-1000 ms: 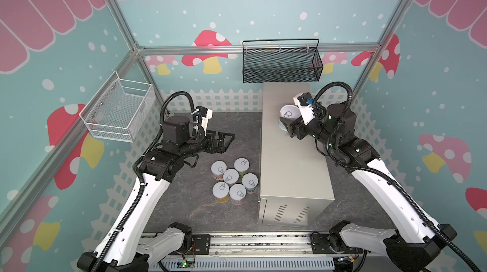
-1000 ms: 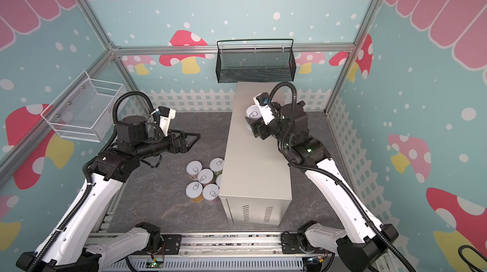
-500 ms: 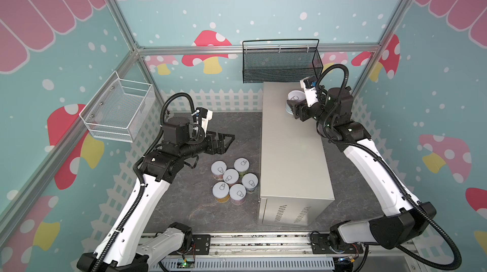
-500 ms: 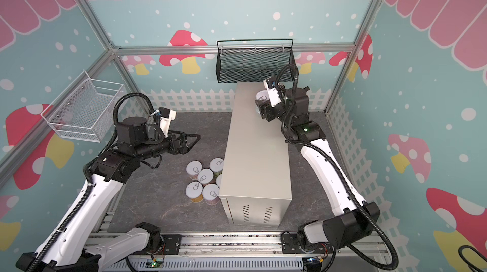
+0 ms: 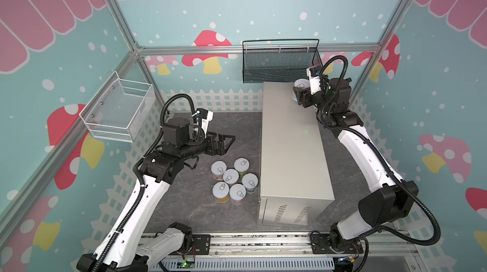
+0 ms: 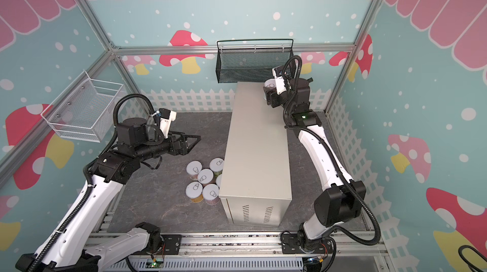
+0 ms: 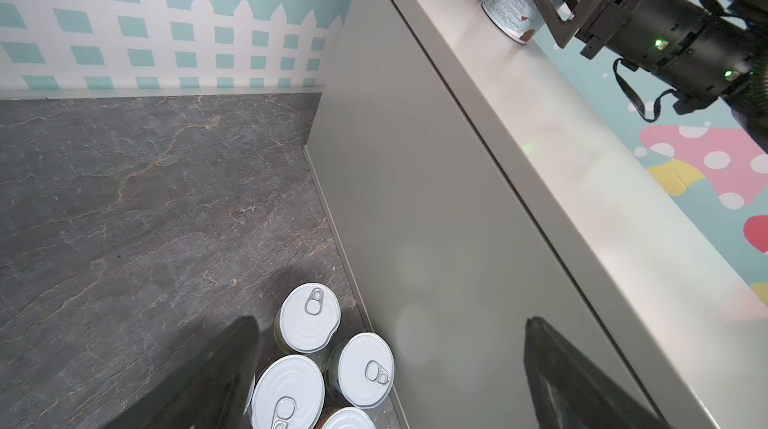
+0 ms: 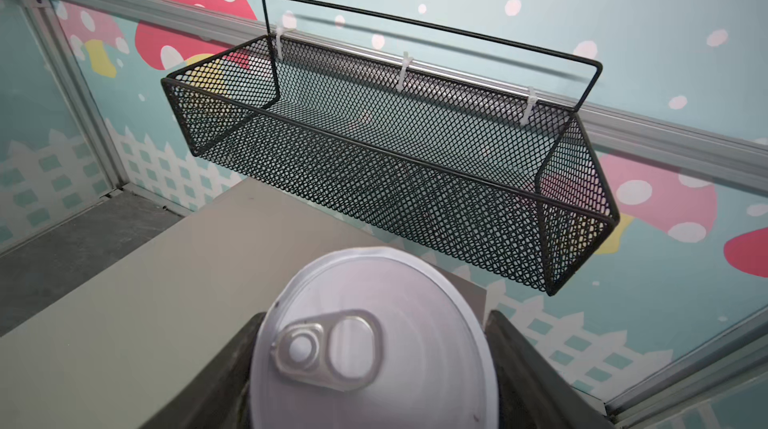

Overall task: Place and organize the canned foods onto the counter
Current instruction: 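Carry the can with the right gripper to the cabinet top's far end and release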

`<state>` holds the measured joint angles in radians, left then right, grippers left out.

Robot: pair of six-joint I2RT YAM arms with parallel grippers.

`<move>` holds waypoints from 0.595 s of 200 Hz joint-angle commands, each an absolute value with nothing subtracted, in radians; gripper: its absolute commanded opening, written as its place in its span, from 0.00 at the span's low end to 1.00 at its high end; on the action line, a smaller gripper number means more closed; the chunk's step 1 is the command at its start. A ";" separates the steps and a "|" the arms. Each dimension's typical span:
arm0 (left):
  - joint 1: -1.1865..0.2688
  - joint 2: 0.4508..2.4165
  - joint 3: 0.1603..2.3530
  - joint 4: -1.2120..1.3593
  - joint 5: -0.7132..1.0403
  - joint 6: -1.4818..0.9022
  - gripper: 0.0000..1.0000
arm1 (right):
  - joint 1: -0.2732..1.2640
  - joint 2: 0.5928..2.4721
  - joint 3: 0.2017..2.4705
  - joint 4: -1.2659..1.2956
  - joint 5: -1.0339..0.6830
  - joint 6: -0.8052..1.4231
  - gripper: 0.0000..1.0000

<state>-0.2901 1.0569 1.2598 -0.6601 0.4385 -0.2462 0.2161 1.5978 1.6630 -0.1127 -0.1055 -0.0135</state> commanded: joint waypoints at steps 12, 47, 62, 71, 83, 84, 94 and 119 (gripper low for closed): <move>-0.293 1.042 1.246 -0.643 0.455 -0.226 0.99 | 0.201 1.686 1.719 -0.144 -0.088 -0.001 0.71; -0.291 1.042 1.243 -0.640 0.457 -0.227 0.99 | 0.201 1.705 1.731 -0.135 -0.096 0.010 0.74; -0.291 1.044 1.243 -0.638 0.459 -0.228 0.99 | 0.202 1.701 1.726 -0.129 -0.104 0.011 0.74; -0.290 1.046 1.242 -0.637 0.462 -0.229 0.99 | 0.201 1.696 1.723 -0.125 -0.116 0.008 0.74; -0.289 1.049 1.241 -0.634 0.466 -0.232 0.99 | 0.201 1.694 1.723 -0.122 -0.129 0.007 0.74; -0.290 1.049 1.241 -0.634 0.466 -0.232 0.99 | 0.201 1.694 1.722 -0.122 -0.131 0.007 0.74; -0.285 1.050 1.240 -0.630 0.472 -0.236 0.99 | 0.201 1.694 1.723 -0.122 -0.135 0.009 0.74; -0.278 1.053 1.236 -0.622 0.477 -0.244 0.99 | 0.201 1.693 1.721 -0.121 -0.140 0.005 0.74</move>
